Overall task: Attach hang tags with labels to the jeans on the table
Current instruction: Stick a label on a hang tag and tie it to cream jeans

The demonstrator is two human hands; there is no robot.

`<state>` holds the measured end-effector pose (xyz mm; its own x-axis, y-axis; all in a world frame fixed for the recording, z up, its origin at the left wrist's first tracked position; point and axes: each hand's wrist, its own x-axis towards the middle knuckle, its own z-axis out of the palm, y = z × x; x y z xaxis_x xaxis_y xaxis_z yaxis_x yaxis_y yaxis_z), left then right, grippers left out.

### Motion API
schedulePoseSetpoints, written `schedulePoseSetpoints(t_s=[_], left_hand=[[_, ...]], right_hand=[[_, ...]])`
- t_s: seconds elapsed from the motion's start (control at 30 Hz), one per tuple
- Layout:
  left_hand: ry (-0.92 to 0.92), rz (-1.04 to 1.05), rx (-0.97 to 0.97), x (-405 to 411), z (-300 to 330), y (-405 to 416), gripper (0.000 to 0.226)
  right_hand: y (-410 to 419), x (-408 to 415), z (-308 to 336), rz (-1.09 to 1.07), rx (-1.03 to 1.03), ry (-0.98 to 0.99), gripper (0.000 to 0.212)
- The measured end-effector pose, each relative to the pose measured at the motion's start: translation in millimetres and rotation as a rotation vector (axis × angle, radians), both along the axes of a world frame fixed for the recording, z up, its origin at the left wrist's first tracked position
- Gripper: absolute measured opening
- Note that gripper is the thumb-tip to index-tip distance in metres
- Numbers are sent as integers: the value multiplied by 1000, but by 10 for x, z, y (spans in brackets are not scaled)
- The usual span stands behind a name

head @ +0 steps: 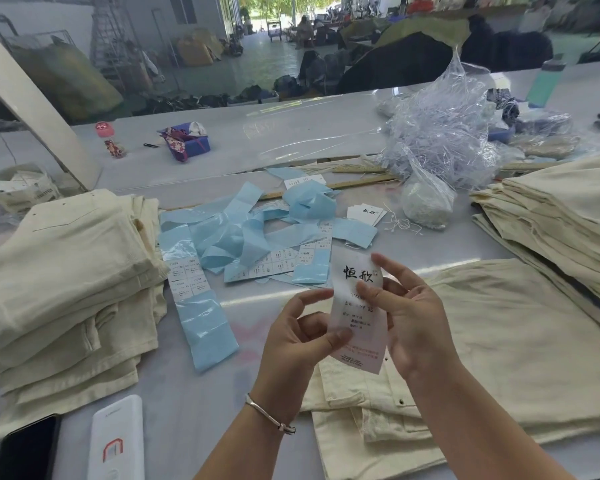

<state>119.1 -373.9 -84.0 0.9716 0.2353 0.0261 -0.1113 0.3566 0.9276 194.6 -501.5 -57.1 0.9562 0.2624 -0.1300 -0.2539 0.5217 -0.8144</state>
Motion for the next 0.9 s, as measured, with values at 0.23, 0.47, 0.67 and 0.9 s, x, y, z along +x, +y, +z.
schedulePoseSetpoints(t_s=[0.23, 0.47, 0.67, 0.9], left_hand=[[67, -131, 54, 233, -40, -26, 45], [175, 111, 54, 799, -28, -240, 29], [311, 295, 8, 1335, -201, -515, 31], [401, 408, 9, 1877, -611, -605, 28]], right_hand=[[0, 127, -67, -133, -150, -136, 27], [-231, 457, -206, 91, -257, -181, 30], [-506, 883, -443, 292, -238, -180, 45], [-885, 1836, -799, 305, -502, -183, 40]])
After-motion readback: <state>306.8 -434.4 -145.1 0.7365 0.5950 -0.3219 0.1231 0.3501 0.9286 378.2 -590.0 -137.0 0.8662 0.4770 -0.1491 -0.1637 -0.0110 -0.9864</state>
